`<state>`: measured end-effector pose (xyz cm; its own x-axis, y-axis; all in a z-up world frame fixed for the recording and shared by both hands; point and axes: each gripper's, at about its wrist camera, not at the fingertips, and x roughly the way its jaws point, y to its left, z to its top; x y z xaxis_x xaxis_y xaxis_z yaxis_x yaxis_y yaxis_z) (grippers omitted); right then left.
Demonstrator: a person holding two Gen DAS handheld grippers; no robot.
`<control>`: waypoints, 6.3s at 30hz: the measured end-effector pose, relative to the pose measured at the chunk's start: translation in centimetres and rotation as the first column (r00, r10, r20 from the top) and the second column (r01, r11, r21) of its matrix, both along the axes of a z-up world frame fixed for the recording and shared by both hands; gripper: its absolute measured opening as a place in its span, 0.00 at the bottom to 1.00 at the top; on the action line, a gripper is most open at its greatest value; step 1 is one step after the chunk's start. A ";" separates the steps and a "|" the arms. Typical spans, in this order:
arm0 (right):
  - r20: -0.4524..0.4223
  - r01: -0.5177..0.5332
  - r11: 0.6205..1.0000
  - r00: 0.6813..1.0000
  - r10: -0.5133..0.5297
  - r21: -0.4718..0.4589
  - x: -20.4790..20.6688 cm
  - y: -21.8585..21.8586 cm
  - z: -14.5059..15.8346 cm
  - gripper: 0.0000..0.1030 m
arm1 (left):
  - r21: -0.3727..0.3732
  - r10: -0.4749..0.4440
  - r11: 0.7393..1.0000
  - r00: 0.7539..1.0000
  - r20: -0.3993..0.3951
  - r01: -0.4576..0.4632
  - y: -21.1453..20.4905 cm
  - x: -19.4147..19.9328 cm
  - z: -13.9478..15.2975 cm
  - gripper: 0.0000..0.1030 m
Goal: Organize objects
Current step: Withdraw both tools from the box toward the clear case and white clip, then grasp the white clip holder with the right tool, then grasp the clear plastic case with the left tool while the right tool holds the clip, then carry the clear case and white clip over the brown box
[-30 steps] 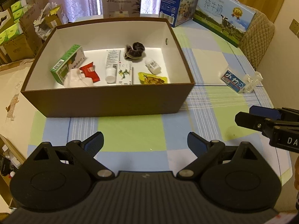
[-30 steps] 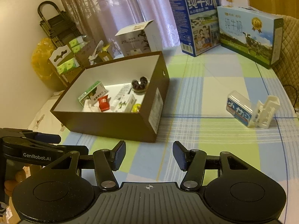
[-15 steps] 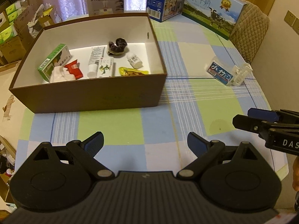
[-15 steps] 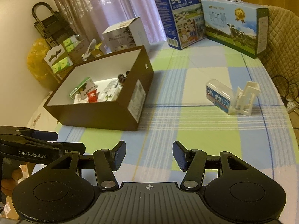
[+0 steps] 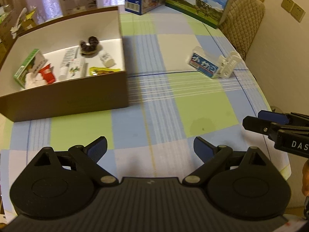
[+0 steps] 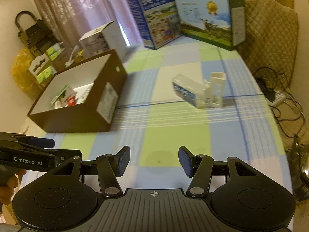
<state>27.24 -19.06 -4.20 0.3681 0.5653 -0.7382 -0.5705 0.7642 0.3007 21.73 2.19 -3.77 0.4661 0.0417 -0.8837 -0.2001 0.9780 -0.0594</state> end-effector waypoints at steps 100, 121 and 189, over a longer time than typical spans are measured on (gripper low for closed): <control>0.109 0.017 0.988 0.994 0.000 -0.155 15.5 -3.8 -9.1 0.36 | -0.019 0.036 0.999 0.999 -0.031 -0.036 -4.7 16.9 -5.7 0.97; 0.101 0.080 0.990 0.993 -0.068 -0.120 17.0 -5.1 -9.0 0.36 | -0.196 0.161 0.966 0.985 -0.064 -0.171 -6.0 26.9 -9.7 0.75; 0.053 -0.484 0.852 0.863 0.503 -0.200 -4.2 16.8 -10.5 0.37 | 0.061 0.406 0.914 0.903 -0.140 -0.401 14.3 -8.6 -8.6 0.26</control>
<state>23.02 -2.22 -14.69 0.1511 0.5581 -0.8159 -0.9060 0.4084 0.1115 13.16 16.53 -12.39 0.2688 0.2264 -0.9362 -0.5821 0.8126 0.0294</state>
